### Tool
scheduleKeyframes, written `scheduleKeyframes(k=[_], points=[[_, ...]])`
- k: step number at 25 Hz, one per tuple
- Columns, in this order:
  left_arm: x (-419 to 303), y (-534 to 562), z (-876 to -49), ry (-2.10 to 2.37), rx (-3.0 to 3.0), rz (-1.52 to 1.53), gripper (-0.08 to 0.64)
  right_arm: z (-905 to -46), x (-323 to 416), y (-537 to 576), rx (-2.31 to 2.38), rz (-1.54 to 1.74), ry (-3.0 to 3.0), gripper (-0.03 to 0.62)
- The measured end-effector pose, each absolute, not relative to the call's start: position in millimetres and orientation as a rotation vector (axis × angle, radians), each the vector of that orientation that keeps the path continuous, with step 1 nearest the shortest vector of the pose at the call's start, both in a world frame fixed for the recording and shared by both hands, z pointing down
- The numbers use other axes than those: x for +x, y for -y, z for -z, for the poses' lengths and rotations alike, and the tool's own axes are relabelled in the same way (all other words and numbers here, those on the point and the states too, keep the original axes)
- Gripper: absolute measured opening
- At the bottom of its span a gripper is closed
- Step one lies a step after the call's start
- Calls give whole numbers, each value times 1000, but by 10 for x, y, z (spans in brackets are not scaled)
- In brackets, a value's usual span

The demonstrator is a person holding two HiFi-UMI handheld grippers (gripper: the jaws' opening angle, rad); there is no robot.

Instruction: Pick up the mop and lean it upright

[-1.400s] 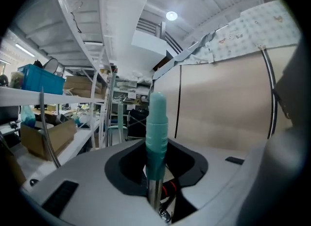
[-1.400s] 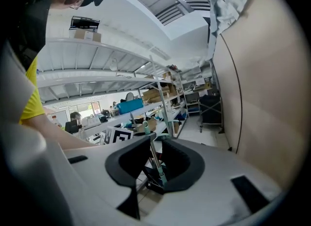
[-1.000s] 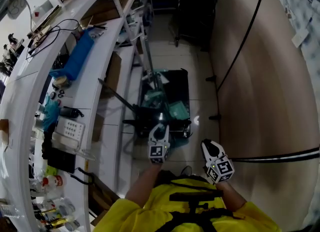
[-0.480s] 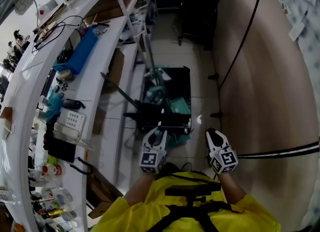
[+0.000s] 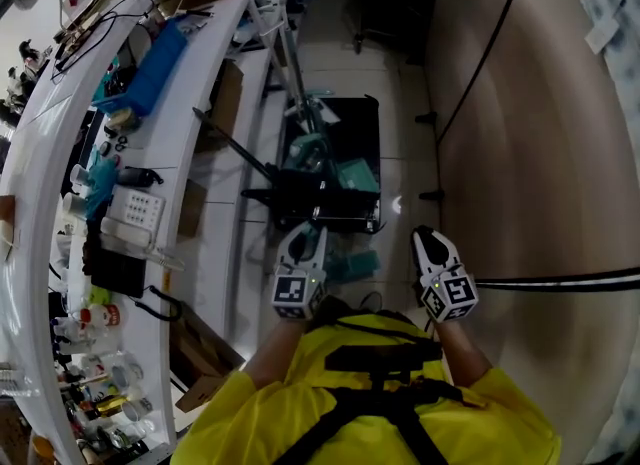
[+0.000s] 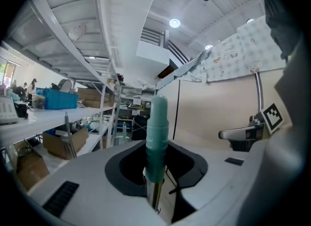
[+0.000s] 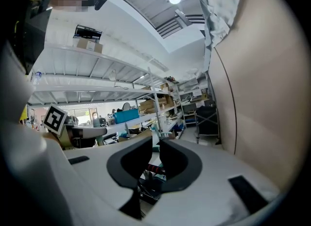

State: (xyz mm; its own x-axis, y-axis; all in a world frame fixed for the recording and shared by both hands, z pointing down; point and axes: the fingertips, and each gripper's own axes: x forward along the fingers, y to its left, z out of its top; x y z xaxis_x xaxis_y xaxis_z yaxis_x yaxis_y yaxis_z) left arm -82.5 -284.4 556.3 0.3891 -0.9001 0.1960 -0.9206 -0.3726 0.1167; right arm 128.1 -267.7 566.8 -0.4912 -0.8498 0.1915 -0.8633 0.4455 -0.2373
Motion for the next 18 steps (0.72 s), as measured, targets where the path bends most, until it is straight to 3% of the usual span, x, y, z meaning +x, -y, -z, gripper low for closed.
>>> scheduleKeyframes(k=[8, 18], points=[[-723, 2781, -5532, 1580, 2489, -148, 106, -5700, 1246, 2640, 1559, -503, 2634, 52], [-678, 3313, -6492, 1537, 2465, -222, 106, -5884, 1291, 2570, 1546, -555, 2592, 52]])
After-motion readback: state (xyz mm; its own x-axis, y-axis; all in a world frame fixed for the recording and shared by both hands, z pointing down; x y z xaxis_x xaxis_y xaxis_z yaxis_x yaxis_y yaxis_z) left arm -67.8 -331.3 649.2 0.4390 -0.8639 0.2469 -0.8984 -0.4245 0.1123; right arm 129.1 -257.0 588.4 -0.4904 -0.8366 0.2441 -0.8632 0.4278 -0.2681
